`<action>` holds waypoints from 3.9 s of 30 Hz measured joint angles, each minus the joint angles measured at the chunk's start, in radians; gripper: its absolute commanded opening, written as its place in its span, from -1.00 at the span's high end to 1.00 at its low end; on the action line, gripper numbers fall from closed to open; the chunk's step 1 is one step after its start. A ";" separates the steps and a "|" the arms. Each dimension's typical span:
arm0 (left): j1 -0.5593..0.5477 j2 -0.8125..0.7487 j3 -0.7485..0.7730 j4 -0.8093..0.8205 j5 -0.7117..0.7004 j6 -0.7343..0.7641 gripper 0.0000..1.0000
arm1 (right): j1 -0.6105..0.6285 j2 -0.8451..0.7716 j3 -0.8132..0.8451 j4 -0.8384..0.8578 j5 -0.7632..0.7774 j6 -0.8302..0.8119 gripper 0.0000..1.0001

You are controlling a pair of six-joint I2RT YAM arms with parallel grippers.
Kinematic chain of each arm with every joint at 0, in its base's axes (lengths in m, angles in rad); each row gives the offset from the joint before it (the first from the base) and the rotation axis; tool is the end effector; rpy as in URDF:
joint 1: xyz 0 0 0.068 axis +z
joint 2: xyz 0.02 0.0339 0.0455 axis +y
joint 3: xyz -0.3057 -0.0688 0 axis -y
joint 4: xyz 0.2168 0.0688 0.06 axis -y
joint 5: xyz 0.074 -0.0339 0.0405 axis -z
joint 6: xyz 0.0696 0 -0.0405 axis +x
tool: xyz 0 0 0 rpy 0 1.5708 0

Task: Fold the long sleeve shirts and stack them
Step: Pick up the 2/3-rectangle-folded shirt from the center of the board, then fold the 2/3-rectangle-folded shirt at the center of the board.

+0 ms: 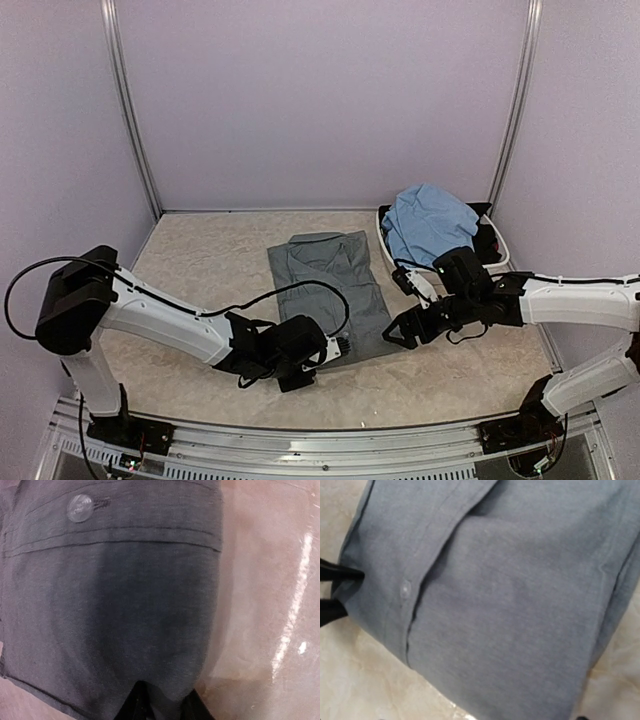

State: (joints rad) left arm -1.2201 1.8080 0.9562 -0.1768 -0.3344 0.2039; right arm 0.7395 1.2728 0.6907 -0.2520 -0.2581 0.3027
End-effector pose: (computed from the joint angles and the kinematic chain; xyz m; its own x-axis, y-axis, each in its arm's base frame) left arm 0.1423 -0.3226 0.1673 -0.1203 0.8857 -0.4484 0.8713 0.3107 0.3798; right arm 0.1648 0.1744 0.2320 -0.7544 -0.2980 -0.5849 -0.5798 0.7203 0.3807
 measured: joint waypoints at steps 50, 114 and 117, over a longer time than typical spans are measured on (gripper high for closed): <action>0.128 -0.378 -0.032 -0.415 0.796 0.030 1.00 | 0.760 0.060 -0.051 0.101 0.630 -0.122 -0.28; 0.556 0.360 0.905 -0.667 1.194 0.119 1.00 | 0.033 -0.025 0.129 -0.095 0.077 -0.118 1.00; 0.565 0.428 0.942 -0.680 1.223 0.124 1.00 | 0.015 0.001 0.129 -0.076 0.035 -0.105 1.00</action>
State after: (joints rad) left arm -0.6556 2.2364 1.8984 -0.8566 0.8886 0.3275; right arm 0.7544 1.2739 0.8196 -0.3275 -0.2234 0.1978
